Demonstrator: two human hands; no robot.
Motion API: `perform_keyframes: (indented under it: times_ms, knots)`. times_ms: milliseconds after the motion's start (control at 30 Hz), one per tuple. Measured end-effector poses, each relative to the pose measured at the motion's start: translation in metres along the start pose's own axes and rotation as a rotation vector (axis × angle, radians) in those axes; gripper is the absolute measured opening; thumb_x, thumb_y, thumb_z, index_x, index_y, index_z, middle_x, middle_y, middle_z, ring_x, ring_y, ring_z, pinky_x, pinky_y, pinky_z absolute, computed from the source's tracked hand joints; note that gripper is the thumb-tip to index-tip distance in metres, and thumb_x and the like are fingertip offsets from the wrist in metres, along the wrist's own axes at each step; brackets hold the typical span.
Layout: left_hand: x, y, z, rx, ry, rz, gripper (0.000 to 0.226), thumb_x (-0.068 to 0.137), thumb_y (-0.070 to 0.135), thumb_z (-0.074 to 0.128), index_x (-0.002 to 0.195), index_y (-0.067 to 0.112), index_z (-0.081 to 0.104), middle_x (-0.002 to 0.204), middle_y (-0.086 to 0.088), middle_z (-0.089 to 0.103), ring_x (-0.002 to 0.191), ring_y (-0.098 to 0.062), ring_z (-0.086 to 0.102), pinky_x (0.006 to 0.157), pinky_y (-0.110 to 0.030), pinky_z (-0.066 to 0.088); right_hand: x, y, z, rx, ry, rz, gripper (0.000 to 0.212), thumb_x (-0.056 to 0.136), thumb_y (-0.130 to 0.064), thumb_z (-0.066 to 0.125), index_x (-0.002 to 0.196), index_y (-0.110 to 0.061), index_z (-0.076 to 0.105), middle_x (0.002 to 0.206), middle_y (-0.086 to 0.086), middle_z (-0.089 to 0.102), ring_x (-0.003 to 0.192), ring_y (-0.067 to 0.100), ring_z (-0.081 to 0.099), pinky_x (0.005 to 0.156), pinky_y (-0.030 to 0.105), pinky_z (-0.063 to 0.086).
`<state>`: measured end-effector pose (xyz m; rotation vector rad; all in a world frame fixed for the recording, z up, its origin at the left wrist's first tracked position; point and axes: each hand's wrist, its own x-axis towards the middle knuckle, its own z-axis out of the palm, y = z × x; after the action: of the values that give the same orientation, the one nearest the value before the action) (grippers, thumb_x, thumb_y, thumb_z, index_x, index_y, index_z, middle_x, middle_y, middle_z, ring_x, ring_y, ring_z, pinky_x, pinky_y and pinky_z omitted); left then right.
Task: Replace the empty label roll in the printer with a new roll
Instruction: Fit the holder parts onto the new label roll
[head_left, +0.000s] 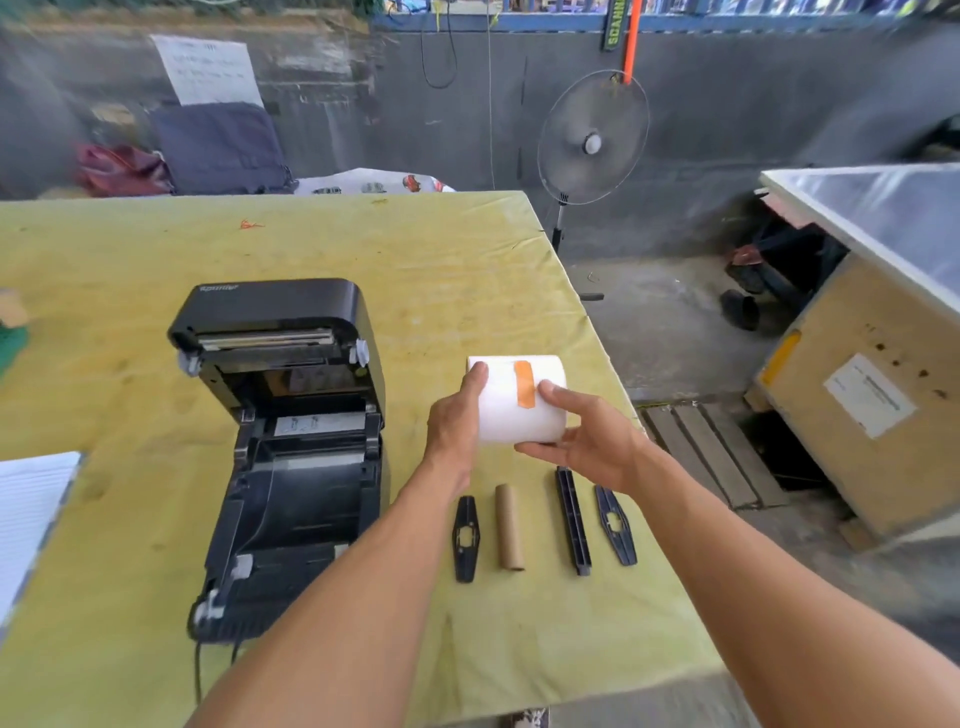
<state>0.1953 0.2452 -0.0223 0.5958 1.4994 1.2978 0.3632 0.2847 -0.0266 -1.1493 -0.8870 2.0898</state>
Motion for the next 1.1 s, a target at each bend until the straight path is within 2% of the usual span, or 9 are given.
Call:
perform_keyframes:
  times_ms: [100,200,267,333,467,733,900,1000,1100]
  knots:
    - [-0.02,-0.005,-0.012,-0.001,0.073,0.03,0.043,0.086,0.057,0.057,0.069,0.019,0.065,0.053,0.01,0.063,0.046,-0.006,0.059,0.045,-0.021,0.039,-0.02,0.013,0.016,-0.059,0.001,0.032,0.053,0.072,-0.045,0.085,0.113,-0.013,0.075,0.12,0.018,0.067,0.1,0.033,0.073,0.083,0.042,0.06]
    - [-0.034,-0.011,-0.021,-0.097,0.146,-0.04,0.04,0.082,0.058,0.057,0.074,0.02,0.063,0.068,-0.001,0.066,0.06,-0.019,0.063,0.056,-0.027,0.045,-0.039,0.01,0.037,-0.58,0.146,0.007,0.066,0.07,-0.066,0.076,0.107,-0.011,0.069,0.101,0.01,0.068,0.078,0.028,0.069,0.076,0.038,0.058]
    - [-0.04,-0.013,-0.027,-0.109,0.169,-0.077,0.039,0.082,0.057,0.058,0.076,0.018,0.061,0.073,-0.005,0.065,0.063,-0.022,0.063,0.059,-0.03,0.047,-0.047,0.008,0.048,-1.011,0.313,-0.174,0.064,0.071,-0.065,0.076,0.111,-0.017,0.064,0.103,0.001,0.058,0.082,0.018,0.059,0.074,0.032,0.048]
    - [-0.043,-0.012,-0.034,-0.07,0.186,-0.084,0.039,0.081,0.056,0.058,0.074,0.018,0.057,0.072,-0.004,0.061,0.062,-0.021,0.061,0.057,-0.028,0.047,-0.055,0.009,0.059,-1.24,0.441,-0.417,0.065,0.073,-0.057,0.079,0.126,-0.026,0.058,0.113,-0.004,0.051,0.092,0.016,0.054,0.076,0.032,0.042]
    - [-0.046,-0.007,-0.042,-0.046,0.186,-0.093,0.041,0.077,0.056,0.057,0.076,0.016,0.06,0.072,-0.004,0.061,0.058,-0.022,0.06,0.05,-0.025,0.046,-0.066,0.019,0.078,-1.458,0.303,-0.641,0.041,0.08,-0.038,0.079,0.117,-0.027,0.069,0.124,0.003,0.057,0.107,0.025,0.056,0.082,0.032,0.043]
    - [-0.047,0.007,-0.048,-0.082,0.164,-0.095,0.043,0.075,0.054,0.057,0.083,0.013,0.063,0.08,-0.007,0.066,0.07,-0.029,0.065,0.062,-0.033,0.051,-0.069,0.015,0.099,-1.626,0.308,-0.854,0.02,0.094,-0.025,0.067,0.11,-0.02,0.079,0.124,0.006,0.065,0.109,0.032,0.052,0.09,0.04,0.044]
    - [-0.043,0.007,-0.045,-0.084,0.161,-0.097,0.042,0.075,0.053,0.058,0.083,0.012,0.063,0.091,-0.013,0.069,0.083,-0.034,0.069,0.071,-0.041,0.058,-0.064,0.012,0.1,-1.739,0.289,-0.96,0.017,0.094,-0.015,0.064,0.096,-0.012,0.081,0.113,0.007,0.07,0.101,0.034,0.056,0.081,0.042,0.046]
    - [-0.04,0.006,-0.041,-0.076,0.167,-0.098,0.046,0.075,0.055,0.057,0.083,0.01,0.064,0.088,-0.012,0.069,0.082,-0.033,0.069,0.067,-0.037,0.053,-0.061,0.014,0.097,-1.84,0.318,-1.038,0.019,0.093,-0.014,0.062,0.089,-0.008,0.08,0.106,0.005,0.072,0.098,0.034,0.058,0.075,0.041,0.046]
    - [-0.036,0.005,-0.038,-0.089,0.148,-0.106,0.051,0.074,0.055,0.056,0.088,0.007,0.066,0.088,-0.012,0.067,0.082,-0.033,0.068,0.068,-0.038,0.051,-0.055,0.014,0.097,-1.922,0.356,-1.006,0.025,0.095,-0.017,0.052,0.091,-0.008,0.075,0.104,0.001,0.071,0.101,0.028,0.055,0.081,0.04,0.044]
